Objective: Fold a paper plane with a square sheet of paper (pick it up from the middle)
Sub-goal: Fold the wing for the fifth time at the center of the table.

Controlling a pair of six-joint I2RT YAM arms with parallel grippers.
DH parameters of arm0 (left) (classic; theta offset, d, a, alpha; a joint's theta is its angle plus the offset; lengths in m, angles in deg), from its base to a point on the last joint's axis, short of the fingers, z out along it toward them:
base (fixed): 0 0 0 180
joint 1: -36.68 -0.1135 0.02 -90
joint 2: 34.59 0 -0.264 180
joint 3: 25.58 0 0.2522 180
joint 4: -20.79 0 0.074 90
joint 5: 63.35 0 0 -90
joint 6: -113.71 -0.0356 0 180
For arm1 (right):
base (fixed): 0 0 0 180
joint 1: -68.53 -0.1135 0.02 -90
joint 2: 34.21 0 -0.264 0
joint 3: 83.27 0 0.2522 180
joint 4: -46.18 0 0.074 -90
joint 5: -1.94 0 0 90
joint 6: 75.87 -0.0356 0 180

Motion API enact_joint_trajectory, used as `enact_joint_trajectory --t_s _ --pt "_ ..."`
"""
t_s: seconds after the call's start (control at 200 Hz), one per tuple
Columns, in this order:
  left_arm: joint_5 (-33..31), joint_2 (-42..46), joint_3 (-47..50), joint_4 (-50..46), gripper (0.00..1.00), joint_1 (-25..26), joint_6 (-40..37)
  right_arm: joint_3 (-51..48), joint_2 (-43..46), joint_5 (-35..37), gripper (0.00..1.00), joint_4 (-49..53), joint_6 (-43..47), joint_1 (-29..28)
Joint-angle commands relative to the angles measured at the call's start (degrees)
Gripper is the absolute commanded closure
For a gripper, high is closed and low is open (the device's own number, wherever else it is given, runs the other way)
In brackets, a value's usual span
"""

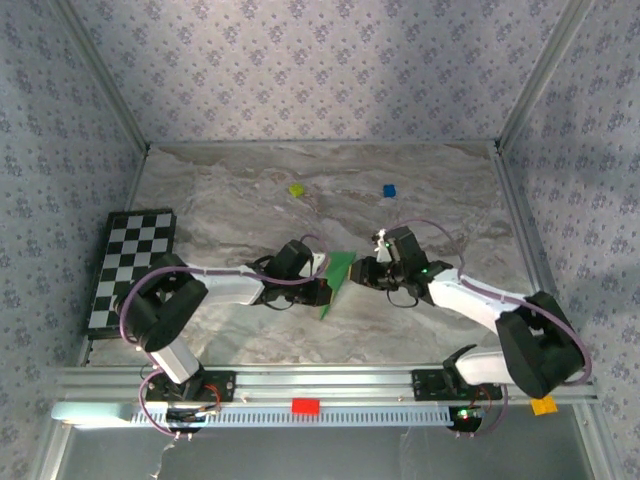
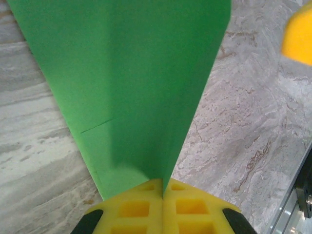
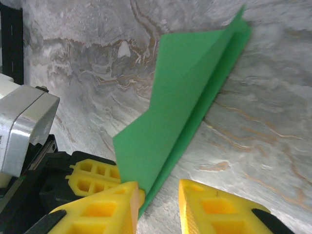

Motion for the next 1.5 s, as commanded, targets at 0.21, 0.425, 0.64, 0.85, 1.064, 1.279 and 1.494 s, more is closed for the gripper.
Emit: enact_joint_trajectory --t_s 0.21,0.425,0.64,0.85,1.064,1.279,1.494 --pt "2.97 -1.6 1.91 6.91 1.0 -0.26 2.14 3.55 -5.38 0.07 0.73 -4.12 -0.47 -2.59" --pt "4.96 -2.92 2.05 9.44 1.0 -0.24 3.44 2.63 -4.94 -0.31 0.75 -4.64 -0.54 -2.37" --pt "5.58 -4.06 2.46 11.67 1.0 -0.26 4.74 0.97 -5.23 -2.36 0.8 -8.18 -1.66 -2.51" --pt "6.73 -5.44 3.0 14.18 1.0 -0.25 5.78 -0.61 -5.12 -0.24 0.82 -7.45 -2.59 -2.22" --pt "7.56 -6.49 3.87 17.15 1.0 -0.39 7.49 -3.99 -4.4 2.73 0.86 -11.25 -6.78 -0.24" --pt "9.54 -7.74 5.33 22.5 1.0 -1.53 10.01 -4.47 -4.2 -0.96 0.85 -13.06 -5.95 0.35" --pt "11.71 -9.55 5.37 25.83 1.0 -2.05 11.92 -3.86 -5.18 -4.33 0.85 -14.96 -5.0 0.5"
